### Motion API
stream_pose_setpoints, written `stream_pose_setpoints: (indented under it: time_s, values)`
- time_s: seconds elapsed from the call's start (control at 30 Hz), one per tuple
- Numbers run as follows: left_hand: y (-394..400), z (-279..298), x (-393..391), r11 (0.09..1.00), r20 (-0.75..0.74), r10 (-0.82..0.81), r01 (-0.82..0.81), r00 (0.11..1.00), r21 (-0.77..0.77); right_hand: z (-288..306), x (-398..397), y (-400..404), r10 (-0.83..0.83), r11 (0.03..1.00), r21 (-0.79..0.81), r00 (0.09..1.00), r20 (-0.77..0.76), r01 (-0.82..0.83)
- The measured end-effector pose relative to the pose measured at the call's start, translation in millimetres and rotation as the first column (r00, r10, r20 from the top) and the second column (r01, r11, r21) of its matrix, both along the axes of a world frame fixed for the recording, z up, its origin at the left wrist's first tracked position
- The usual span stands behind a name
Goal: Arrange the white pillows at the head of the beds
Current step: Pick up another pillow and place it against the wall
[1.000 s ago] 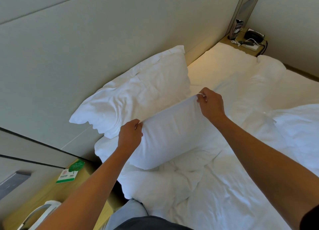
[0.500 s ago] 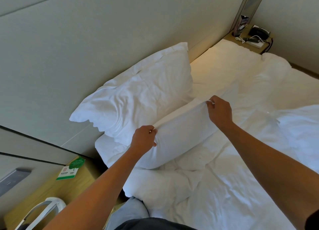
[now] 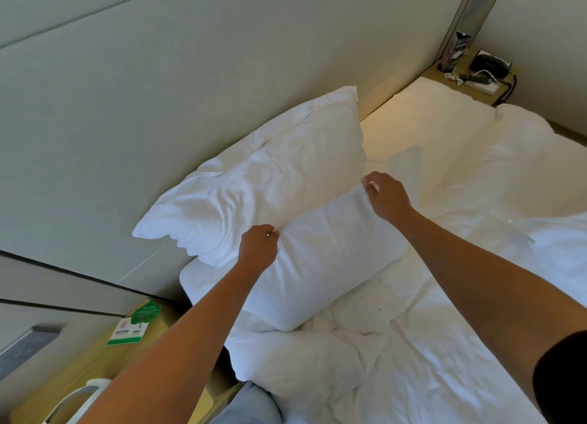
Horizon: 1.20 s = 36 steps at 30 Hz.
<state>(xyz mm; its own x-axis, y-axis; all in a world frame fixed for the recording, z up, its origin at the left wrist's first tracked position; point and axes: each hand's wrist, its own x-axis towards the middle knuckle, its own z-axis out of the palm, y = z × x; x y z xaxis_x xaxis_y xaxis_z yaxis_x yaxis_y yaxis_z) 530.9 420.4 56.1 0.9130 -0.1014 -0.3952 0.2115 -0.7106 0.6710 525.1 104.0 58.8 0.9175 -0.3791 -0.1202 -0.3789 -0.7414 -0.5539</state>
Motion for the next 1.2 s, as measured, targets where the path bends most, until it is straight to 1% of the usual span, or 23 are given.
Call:
stream_pose_setpoints:
  time_s: [0.1,0.17,0.23,0.3,0.33,0.37,0.43,0.5,0.6,0.67,0.87,0.97,1.07,1.13,1.2]
  values:
    - [11,-24,10,0.998,0.008,0.017,-0.017,1.0,0.061,-28,-5,26,0.08,0.996,0.043,0.988,-0.135,-0.075]
    - [15,-32,14,0.998,0.043,0.02,-0.022,0.999,0.052,-54,-19,49,0.063,0.997,0.051,0.978,-0.198,-0.054]
    - [15,-39,18,0.999,0.047,-0.004,0.002,0.999,0.042,-80,-38,72,-0.005,0.998,0.059,0.968,-0.251,0.02]
    - [14,-46,21,0.998,0.035,-0.031,0.03,0.999,0.05,-100,-54,95,-0.133,0.98,0.102,0.949,-0.287,0.168]
    - [14,-48,21,0.998,0.027,-0.043,0.042,0.999,0.049,-108,-59,104,-0.218,0.951,0.147,0.929,-0.301,0.271]
    - [14,-51,22,0.997,0.02,-0.059,0.058,0.998,0.049,-113,-62,111,-0.307,0.901,0.205,0.896,-0.321,0.382]
    - [15,-55,23,0.99,0.026,-0.111,0.108,0.994,0.095,-123,-65,119,-0.445,0.76,0.318,0.81,-0.381,0.567]
    - [18,-59,24,0.977,0.036,-0.161,0.154,0.986,0.149,-132,-67,121,-0.5,0.646,0.396,0.753,-0.428,0.653]
    - [21,-63,26,0.972,0.041,-0.183,0.174,0.982,0.159,-140,-68,122,-0.508,0.564,0.481,0.741,-0.439,0.671]
    - [22,-65,30,0.973,0.054,-0.187,0.177,0.981,0.152,-141,-61,121,-0.503,0.563,0.491,0.747,-0.434,0.665]
    - [25,-65,44,0.967,0.123,-0.236,0.221,0.964,0.124,-141,-16,108,-0.442,0.612,0.498,0.788,-0.429,0.614]
    - [27,-70,50,0.959,0.129,-0.27,0.255,0.954,0.12,-148,-6,105,-0.418,0.592,0.521,0.787,-0.454,0.615]
    - [31,-75,53,0.947,0.101,-0.308,0.294,0.946,0.13,-150,-10,113,-0.441,0.57,0.519,0.77,-0.462,0.637]
    - [36,-76,54,0.933,0.079,-0.342,0.328,0.936,0.148,-149,-16,122,-0.469,0.59,0.485,0.763,-0.446,0.646]
    - [40,-73,57,0.915,0.066,-0.383,0.368,0.922,0.168,-145,-22,133,-0.476,0.639,0.431,0.768,-0.428,0.637]
